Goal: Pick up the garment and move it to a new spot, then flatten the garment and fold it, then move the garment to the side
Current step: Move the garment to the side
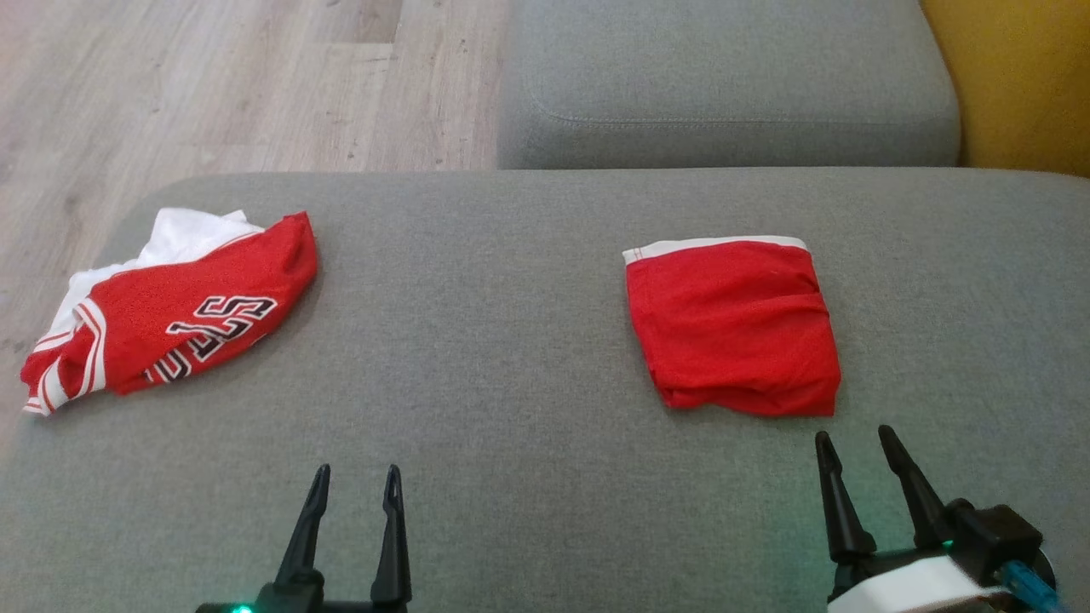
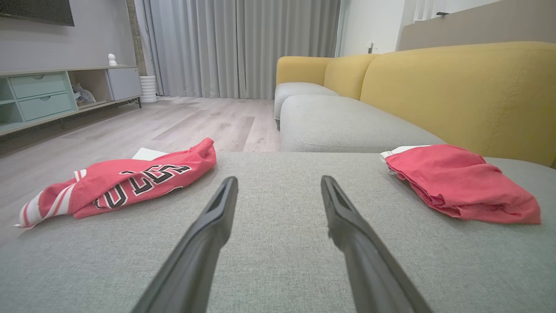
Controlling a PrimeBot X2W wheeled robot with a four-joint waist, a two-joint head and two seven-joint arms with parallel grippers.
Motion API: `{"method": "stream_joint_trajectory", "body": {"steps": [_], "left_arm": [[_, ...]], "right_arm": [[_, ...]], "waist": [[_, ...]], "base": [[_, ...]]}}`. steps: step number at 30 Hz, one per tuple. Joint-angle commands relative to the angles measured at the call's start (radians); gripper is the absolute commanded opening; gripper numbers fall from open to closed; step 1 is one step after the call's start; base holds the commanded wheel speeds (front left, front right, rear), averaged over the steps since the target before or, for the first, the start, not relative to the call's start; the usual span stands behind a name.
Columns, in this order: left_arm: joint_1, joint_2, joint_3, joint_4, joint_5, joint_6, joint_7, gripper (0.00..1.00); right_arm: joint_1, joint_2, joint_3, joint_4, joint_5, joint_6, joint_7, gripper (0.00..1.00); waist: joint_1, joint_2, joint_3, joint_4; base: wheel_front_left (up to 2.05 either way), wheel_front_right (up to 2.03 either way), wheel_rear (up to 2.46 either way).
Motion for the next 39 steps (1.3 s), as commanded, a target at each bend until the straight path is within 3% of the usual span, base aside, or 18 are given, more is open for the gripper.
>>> {"method": "stream_joint_trajectory", "body": {"steps": [1, 10, 16, 21, 27, 33, 34, 35, 37, 39], "left_arm": [[-0.022, 0.000, 0.028, -0.033, 0.013, 0.000, -0.005, 1.00], [-0.041, 0.000, 0.018, -0.055, 0.026, 0.002, -0.005, 1.00], [-0.087, 0.000, 0.011, -0.077, 0.034, 0.004, -0.005, 1.00], [-0.145, 0.000, -0.005, -0.088, 0.036, 0.006, -0.005, 1.00], [-0.210, 0.000, -0.036, -0.095, 0.038, 0.010, -0.005, 1.00], [-0.248, 0.000, -0.056, -0.082, 0.035, 0.014, -0.005, 1.00], [-0.253, 0.000, -0.058, -0.081, 0.033, 0.016, -0.005, 1.00], [-0.257, 0.000, -0.059, -0.080, 0.031, 0.019, -0.005, 1.00], [-0.262, 0.000, -0.060, -0.079, 0.025, 0.024, -0.005, 1.00], [-0.265, 0.000, -0.059, -0.079, 0.023, 0.025, -0.005, 1.00]], "right_arm": [[-0.025, -0.003, 0.024, -0.026, -0.010, -0.001, -0.011, 1.00], [-0.068, -0.001, 0.001, -0.018, -0.005, -0.001, -0.011, 1.00], [-0.172, -0.018, -0.009, -0.002, -0.011, -0.001, -0.011, 1.00], [-0.305, -0.053, -0.029, 0.082, 0.001, -0.001, -0.006, 1.00], [-0.469, -0.104, -0.066, 0.205, 0.021, -0.001, 0.125, 1.00], [-0.555, -0.149, -0.018, 0.309, 0.096, -0.001, 0.284, 1.00], [-0.561, -0.152, 0.000, 0.317, 0.121, -0.001, 0.311, 0.82], [-0.565, -0.156, 0.021, 0.318, 0.146, -0.001, 0.331, 0.47], [-0.572, -0.167, 0.051, 0.305, 0.191, -0.001, 0.347, 0.00], [-0.580, -0.187, 0.065, 0.287, 0.222, -0.001, 0.342, 0.00]], "waist": [[0.0000, 0.0000, 0.006, -0.004], [0.0000, 0.0000, 0.069, -0.017], [0.0000, 0.0000, 0.157, -0.020], [0.0000, 0.0000, 0.243, -0.010], [0.0000, 0.0000, 0.322, 0.012], [0.0000, 0.0000, 0.365, 0.031], [0.0000, 0.0000, 0.370, 0.032], [0.0000, 0.0000, 0.373, 0.031], [0.0000, 0.0000, 0.378, 0.024], [0.0000, 0.0000, 0.383, 0.010]], "base": [[0.00, 0.00, 0.00], [0.00, 0.00, 0.00], [0.00, 0.00, 0.00], [0.00, 0.00, 0.00], [0.00, 0.00, 0.00], [0.00, 0.00, 0.00], [0.00, 0.00, 0.00], [0.00, 0.00, 0.00], [0.00, 0.00, 0.00], [0.00, 0.00, 0.00]]}}
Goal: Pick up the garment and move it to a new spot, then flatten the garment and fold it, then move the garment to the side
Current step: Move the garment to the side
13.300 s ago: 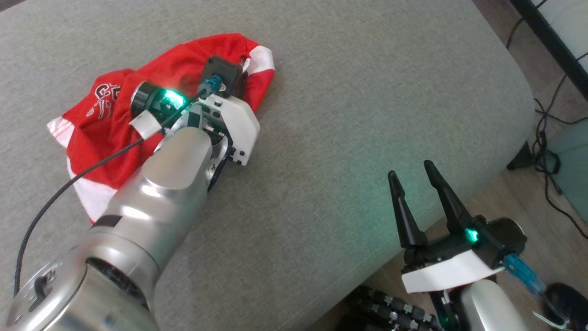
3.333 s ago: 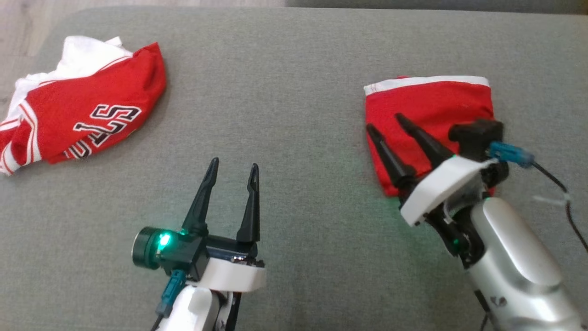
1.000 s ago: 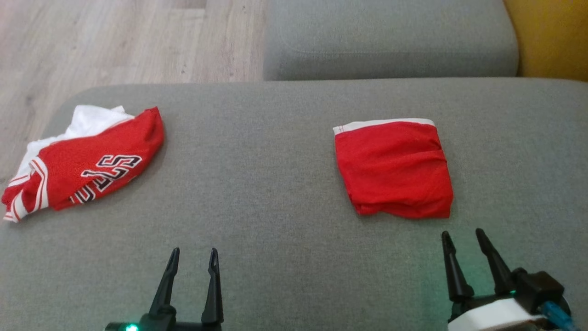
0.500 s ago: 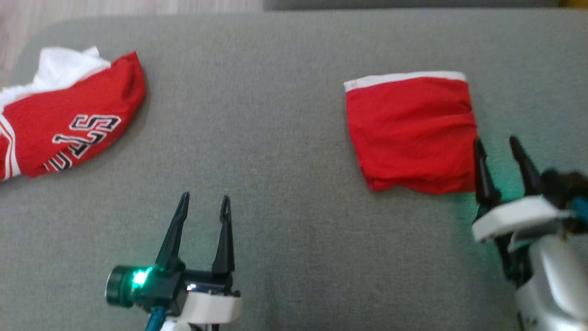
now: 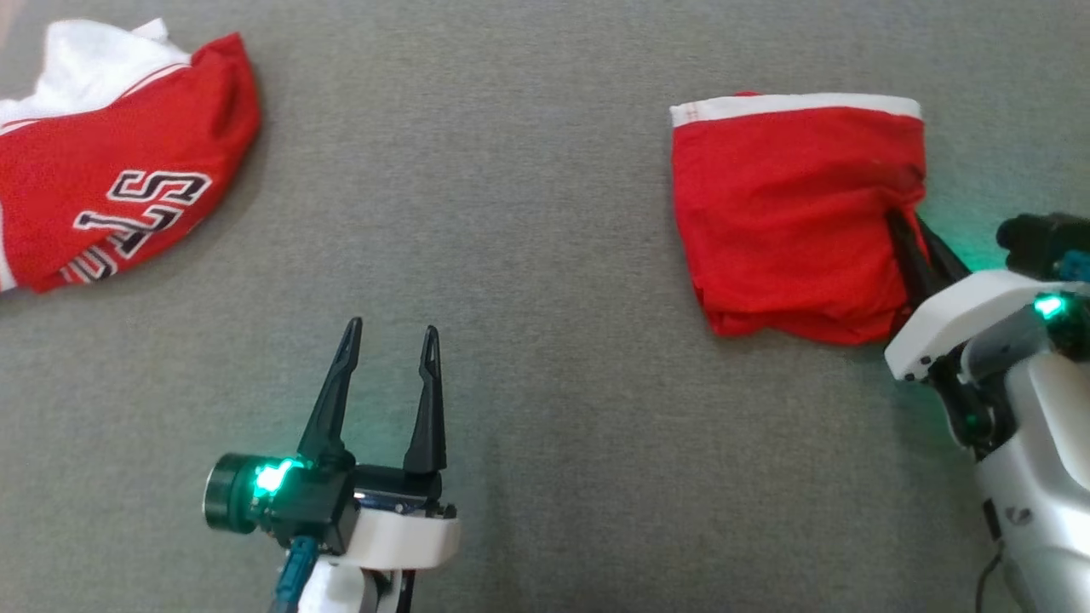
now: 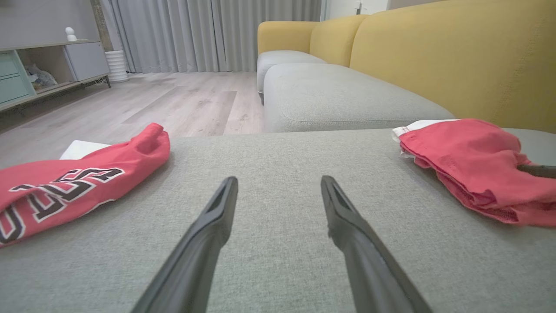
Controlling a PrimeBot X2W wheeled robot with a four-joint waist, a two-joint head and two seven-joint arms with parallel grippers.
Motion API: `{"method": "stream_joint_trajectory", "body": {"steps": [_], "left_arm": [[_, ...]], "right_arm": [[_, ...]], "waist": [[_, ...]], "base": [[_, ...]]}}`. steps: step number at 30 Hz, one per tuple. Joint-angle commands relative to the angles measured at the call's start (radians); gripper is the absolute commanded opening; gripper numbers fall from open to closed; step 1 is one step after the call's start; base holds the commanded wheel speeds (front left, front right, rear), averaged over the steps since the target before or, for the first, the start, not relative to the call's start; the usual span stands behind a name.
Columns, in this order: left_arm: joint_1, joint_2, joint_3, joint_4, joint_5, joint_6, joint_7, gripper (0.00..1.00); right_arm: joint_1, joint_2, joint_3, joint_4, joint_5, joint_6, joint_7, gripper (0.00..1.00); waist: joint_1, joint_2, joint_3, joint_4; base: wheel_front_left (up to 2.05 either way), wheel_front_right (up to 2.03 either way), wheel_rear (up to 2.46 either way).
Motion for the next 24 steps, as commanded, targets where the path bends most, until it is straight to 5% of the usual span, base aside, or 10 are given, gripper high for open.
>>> {"method": "stream_joint_trajectory", "body": {"steps": [1, 7, 13, 19, 24], "left_arm": [[-0.029, 0.001, 0.026, -0.027, -0.006, 0.006, -0.005, 1.00], [-0.046, 0.002, 0.039, -0.032, 0.015, -0.008, -0.005, 1.00], [-0.095, 0.013, 0.047, -0.045, 0.045, -0.036, -0.005, 1.00], [-0.190, 0.025, 0.028, -0.046, 0.073, -0.079, -0.005, 1.00], [-0.240, 0.023, 0.019, -0.047, 0.081, -0.087, -0.005, 1.00]], "right_arm": [[-0.009, -0.025, 0.022, -0.034, 0.015, -0.001, -0.002, 0.00], [-0.031, -0.118, 0.022, -0.107, 0.053, -0.001, -0.002, 0.00], [-0.054, -0.281, -0.039, -0.153, 0.035, -0.001, 0.036, 0.00], [-0.114, -0.438, -0.147, -0.156, -0.043, -0.001, 0.049, 0.00], [-0.139, -0.484, -0.224, -0.169, -0.107, -0.001, 0.061, 0.00]], "waist": [[-0.0001, 0.0000, 0.005, -0.018], [-0.0001, 0.0000, 0.043, -0.097], [-0.0001, 0.0000, 0.124, -0.167], [-0.0001, 0.0000, 0.234, -0.190], [-0.0001, 0.0000, 0.284, -0.185]], "base": [[0.00, 0.00, 0.00], [0.00, 0.00, 0.00], [0.00, 0.00, 0.00], [0.00, 0.00, 0.00], [0.00, 0.00, 0.00]]}}
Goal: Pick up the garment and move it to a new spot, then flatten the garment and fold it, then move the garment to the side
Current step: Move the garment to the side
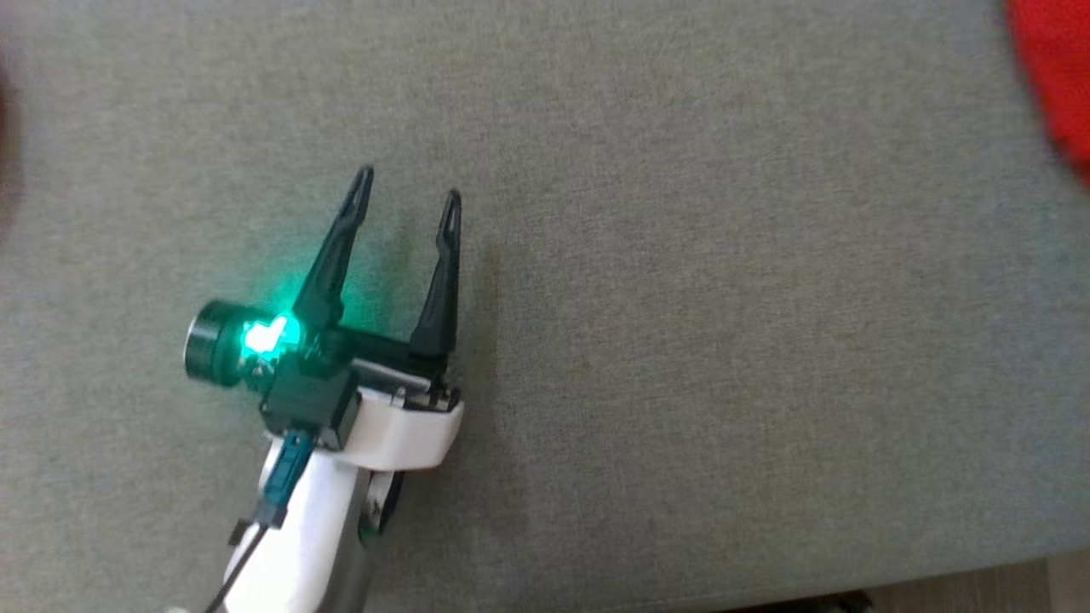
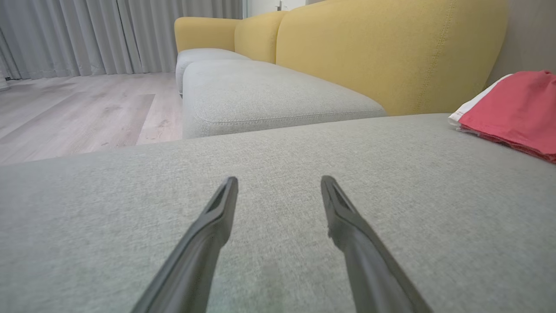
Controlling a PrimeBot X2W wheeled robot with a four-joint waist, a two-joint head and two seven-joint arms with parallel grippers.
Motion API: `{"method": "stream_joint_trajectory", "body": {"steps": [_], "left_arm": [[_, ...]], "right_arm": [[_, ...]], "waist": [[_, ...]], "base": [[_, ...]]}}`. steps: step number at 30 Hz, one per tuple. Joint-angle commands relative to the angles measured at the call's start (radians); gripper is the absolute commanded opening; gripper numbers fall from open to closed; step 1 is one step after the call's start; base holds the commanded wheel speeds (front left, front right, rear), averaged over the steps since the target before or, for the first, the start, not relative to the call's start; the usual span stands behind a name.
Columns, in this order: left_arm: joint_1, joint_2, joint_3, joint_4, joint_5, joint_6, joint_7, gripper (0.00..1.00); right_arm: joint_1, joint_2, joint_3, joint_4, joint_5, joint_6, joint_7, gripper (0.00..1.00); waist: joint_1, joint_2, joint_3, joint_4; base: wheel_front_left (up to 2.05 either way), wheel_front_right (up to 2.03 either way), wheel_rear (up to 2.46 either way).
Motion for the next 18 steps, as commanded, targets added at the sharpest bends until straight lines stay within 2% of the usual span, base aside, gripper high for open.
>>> {"method": "stream_joint_trajectory", "body": {"steps": [1, 4, 7, 8, 9, 14, 18], "left_arm": [[-0.012, 0.011, 0.019, -0.032, 0.009, -0.006, -0.005, 1.00], [-0.032, 0.009, 0.016, -0.032, 0.007, -0.008, -0.005, 1.00], [-0.041, 0.008, 0.014, -0.028, 0.005, -0.009, -0.005, 1.00], [-0.043, 0.007, 0.013, -0.026, 0.004, -0.009, -0.005, 1.00], [-0.044, 0.007, 0.013, -0.025, 0.004, -0.010, -0.005, 1.00], [-0.043, 0.007, 0.014, -0.005, 0.000, -0.012, -0.005, 1.00], [-0.030, 0.006, 0.018, 0.006, -0.003, -0.007, -0.005, 1.00]], "right_arm": [[0.003, -0.064, -0.034, -0.033, -0.024, -0.001, -0.002, 0.00], [0.007, -0.068, -0.058, -0.062, -0.044, -0.001, 0.021, 0.00], [0.013, -0.061, -0.108, -0.084, -0.115, -0.001, 0.031, 0.02], [0.015, -0.050, -0.128, -0.091, -0.138, -0.001, 0.035, 0.72], [0.019, -0.040, -0.145, -0.100, -0.165, -0.001, 0.038, 1.00], [0.048, 0.047, -0.208, -0.146, -0.283, -0.001, 0.057, 1.00], [0.080, 0.142, -0.191, -0.186, -0.325, -0.001, 0.039, 1.00]], "waist": [[-0.0003, 0.0001, 0.041, 0.000], [-0.0003, 0.0001, 0.062, 0.005], [-0.0003, 0.0001, 0.074, 0.009], [-0.0003, 0.0001, 0.076, 0.010], [-0.0003, 0.0001, 0.077, 0.010], [-0.0003, 0.0001, 0.049, 0.013], [-0.0003, 0.0001, -0.009, 0.017]], "base": [[0.00, 0.00, 0.00], [0.00, 0.00, 0.00], [0.00, 0.00, 0.00], [0.00, 0.00, 0.00], [0.00, 0.00, 0.00], [0.00, 0.00, 0.00], [0.00, 0.00, 0.00]]}}
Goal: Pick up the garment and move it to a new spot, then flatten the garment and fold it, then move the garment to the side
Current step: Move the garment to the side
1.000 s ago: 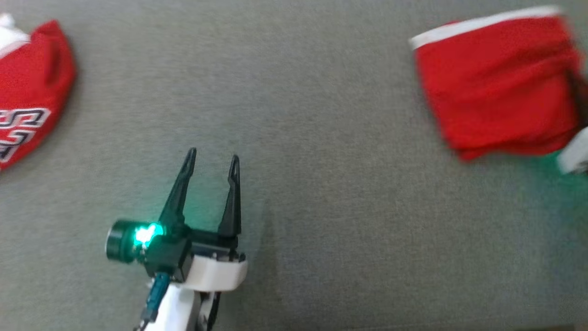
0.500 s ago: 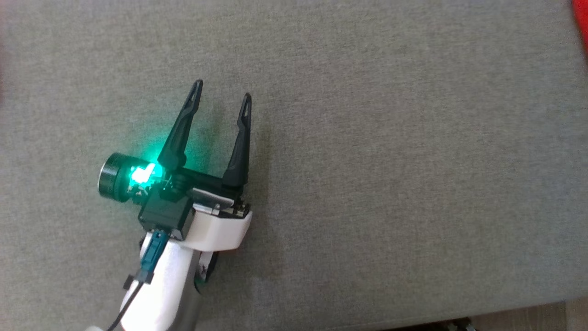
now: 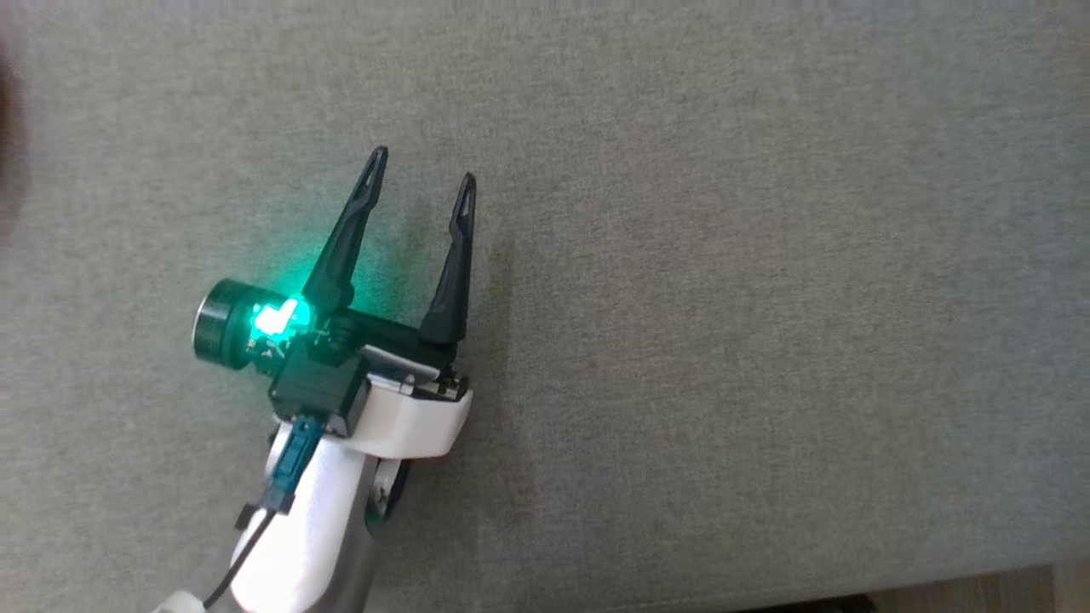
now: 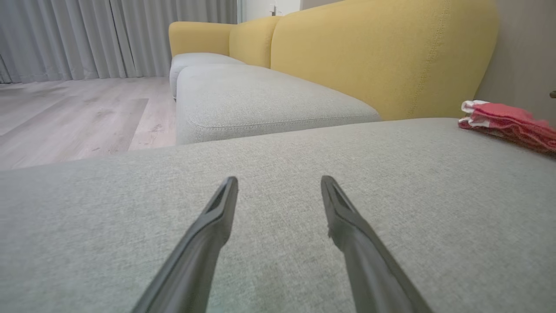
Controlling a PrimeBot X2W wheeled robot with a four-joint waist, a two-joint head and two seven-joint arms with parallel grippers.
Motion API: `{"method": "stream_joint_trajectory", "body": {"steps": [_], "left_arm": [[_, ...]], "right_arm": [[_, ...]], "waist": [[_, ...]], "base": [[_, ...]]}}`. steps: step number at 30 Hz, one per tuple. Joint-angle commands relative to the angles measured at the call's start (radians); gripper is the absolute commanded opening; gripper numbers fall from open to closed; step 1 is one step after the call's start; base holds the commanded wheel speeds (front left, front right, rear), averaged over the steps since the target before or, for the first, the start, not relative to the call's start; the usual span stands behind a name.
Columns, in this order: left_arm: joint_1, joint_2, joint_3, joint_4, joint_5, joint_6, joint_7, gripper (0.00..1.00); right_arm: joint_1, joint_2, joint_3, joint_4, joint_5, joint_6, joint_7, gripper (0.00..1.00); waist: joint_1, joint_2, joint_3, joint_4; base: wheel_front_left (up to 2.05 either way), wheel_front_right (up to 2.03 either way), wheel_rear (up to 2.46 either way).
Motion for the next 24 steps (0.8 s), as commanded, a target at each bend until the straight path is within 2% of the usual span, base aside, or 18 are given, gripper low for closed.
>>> {"method": "stream_joint_trajectory", "body": {"steps": [1, 7, 11, 14, 18, 22, 24], "left_arm": [[0.022, 0.010, 0.031, -0.006, -0.003, 0.008, 0.003, 1.00], [0.084, 0.004, 0.049, 0.015, -0.029, 0.033, 0.003, 1.00], [0.140, 0.000, 0.063, 0.040, -0.055, 0.047, 0.003, 1.00], [0.184, -0.003, 0.073, 0.061, -0.084, 0.053, 0.003, 1.00], [0.243, -0.005, 0.091, 0.086, -0.122, 0.061, 0.003, 1.00], [0.298, -0.006, 0.107, 0.103, -0.140, 0.073, 0.003, 1.00], [0.311, -0.006, 0.111, 0.106, -0.141, 0.075, 0.003, 1.00]], "right_arm": [[0.043, 0.011, 0.023, -0.040, 0.003, -0.001, -0.022, 1.00], [0.106, 0.156, 0.221, -0.015, 0.088, -0.001, -0.161, 1.00], [0.153, 0.224, 0.367, 0.076, 0.169, -0.001, -0.303, 1.00], [0.195, 0.279, 0.436, 0.164, 0.222, -0.001, -0.409, 1.00], [0.254, 0.355, 0.493, 0.237, 0.257, -0.001, -0.459, 1.00], [0.335, 0.416, 0.499, 0.160, 0.255, -0.001, -0.461, 1.00], [0.360, 0.427, 0.491, 0.136, 0.250, -0.001, -0.461, 1.00]], "waist": [[-0.0001, 0.0000, -0.050, 0.005], [-0.0001, 0.0000, -0.182, 0.017], [-0.0001, 0.0000, -0.288, 0.035], [-0.0001, 0.0000, -0.376, 0.059], [-0.0001, 0.0000, -0.476, 0.089], [-0.0001, 0.0000, -0.564, 0.112], [-0.0001, 0.0000, -0.581, 0.117]], "base": [[0.00, 0.00, 0.00], [0.00, 0.00, 0.00], [0.00, 0.00, 0.00], [0.00, 0.00, 0.00], [0.00, 0.00, 0.00], [0.00, 0.00, 0.00], [0.00, 0.00, 0.00]]}}
